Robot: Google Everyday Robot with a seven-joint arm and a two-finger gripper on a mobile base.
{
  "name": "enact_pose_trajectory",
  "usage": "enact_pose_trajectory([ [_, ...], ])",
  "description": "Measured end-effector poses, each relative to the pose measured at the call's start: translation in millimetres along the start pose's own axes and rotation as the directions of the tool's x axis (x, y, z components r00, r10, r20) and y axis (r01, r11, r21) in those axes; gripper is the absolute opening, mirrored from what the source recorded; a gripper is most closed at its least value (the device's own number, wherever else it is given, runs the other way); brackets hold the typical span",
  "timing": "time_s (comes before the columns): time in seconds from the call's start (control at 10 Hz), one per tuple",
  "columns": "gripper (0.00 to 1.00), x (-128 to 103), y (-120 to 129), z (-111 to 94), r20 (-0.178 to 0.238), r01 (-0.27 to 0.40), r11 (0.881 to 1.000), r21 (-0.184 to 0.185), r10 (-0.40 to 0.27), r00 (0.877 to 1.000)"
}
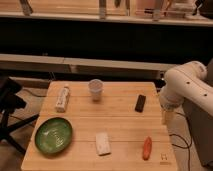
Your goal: Place the pepper in the ceramic cup
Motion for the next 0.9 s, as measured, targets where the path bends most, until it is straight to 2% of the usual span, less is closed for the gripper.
enact_pose_trajectory([
  [0.9,0.8,-0.9,2.4,1.3,-0.001,0.007,1.0,-0.002,-0.007,1.0],
])
